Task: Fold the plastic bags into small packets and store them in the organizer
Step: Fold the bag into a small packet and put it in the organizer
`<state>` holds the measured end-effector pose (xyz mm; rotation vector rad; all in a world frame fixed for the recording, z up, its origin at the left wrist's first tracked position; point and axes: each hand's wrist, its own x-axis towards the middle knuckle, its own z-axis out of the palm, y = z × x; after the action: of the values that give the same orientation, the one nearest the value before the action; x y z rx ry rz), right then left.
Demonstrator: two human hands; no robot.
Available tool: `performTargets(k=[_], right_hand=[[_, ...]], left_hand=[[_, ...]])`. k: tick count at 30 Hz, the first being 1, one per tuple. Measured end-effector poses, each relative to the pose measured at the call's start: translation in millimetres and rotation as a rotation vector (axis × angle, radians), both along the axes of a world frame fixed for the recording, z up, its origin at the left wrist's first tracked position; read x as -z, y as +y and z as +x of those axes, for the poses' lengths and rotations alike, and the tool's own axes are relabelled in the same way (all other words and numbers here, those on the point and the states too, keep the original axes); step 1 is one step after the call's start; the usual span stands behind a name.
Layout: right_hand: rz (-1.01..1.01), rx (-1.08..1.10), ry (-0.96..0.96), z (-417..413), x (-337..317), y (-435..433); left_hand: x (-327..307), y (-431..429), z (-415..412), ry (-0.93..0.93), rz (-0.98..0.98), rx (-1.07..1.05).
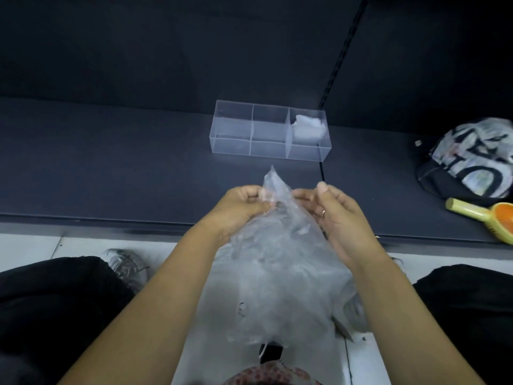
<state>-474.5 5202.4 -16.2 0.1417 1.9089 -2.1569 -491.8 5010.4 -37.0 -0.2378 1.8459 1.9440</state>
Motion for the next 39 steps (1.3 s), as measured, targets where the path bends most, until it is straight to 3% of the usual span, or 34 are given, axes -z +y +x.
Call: performTargets(k=[2,4,9,16,19,24,30,33,39], right_hand=[[0.162,0.087,0.022,-0.2,0.6,11.2],[0.232,-0.024,-0.013,-1.5,0.4,21.7],[0.115,-0.304,-0.1,-5.5,6.3,23.8],[-0.078,0.001,-0.062,-11.2,5.8,34.3],[0.108,0.056,0.004,-14.1,0.7,32.6],[0.318,-0.017,0.182,-11.8,-0.2,-3.2],[0.419,-0.041,0.095,-18.2,-3.5,21.5],[0.43,0.024,0.09,-24.3,-5.6,40.4],[0.229,0.31,0.098,-31.1,-0.7,51.9]], left_hand=[[-6.7,1.3,1.1,0.028,0.009,0.02],[-11.3,2.7,1.9,0.042,0.042,0.043],[-11.4,5.3,2.1,0.08,0.103,0.157],[5.7,-28.6,-3.3,0.081,0.063,-0.032],[7.6,-39.3,-8.5,0.069,0.017,-0.038],[-10.6,-4.6,-14.6,0.2,-0.029,0.093],[-5.6,-11.2,-16.8,0.266,-0.027,-0.388],[-1.9,-26.9,-20.2,0.268,-0.007,-0.392],[-0.8,-32.7,-21.1,0.267,-0.007,-0.451]])
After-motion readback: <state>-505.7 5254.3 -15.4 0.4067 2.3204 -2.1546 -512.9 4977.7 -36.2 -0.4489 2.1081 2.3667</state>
